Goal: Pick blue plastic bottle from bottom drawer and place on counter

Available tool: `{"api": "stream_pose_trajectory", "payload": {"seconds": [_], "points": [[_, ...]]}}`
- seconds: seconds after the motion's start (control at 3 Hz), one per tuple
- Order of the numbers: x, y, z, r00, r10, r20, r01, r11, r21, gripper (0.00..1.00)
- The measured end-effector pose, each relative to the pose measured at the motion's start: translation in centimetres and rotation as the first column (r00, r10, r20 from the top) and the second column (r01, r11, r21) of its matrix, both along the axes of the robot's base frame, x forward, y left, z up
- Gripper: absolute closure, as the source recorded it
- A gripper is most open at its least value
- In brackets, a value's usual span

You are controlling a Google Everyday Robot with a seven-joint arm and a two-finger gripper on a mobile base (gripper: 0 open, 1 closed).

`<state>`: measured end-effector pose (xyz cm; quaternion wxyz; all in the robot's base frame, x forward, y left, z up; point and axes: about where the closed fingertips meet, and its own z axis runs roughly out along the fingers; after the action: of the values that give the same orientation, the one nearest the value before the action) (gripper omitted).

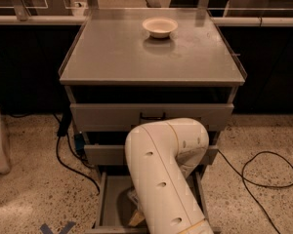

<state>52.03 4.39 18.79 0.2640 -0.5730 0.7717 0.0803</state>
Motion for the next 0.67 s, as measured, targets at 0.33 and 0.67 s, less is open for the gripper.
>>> {"api": "stream_pose_trajectory", "payload": {"seconds": [0.33, 0.67], "points": [[0.65, 0.52, -1.56, 0.9977, -0.058, 0.034, 0.057, 0.998, 0.027, 0.0], [0.77, 0.05, -1.55, 0.9952, -0.088, 0.042, 0.087, 0.996, 0.021, 0.0]]}}
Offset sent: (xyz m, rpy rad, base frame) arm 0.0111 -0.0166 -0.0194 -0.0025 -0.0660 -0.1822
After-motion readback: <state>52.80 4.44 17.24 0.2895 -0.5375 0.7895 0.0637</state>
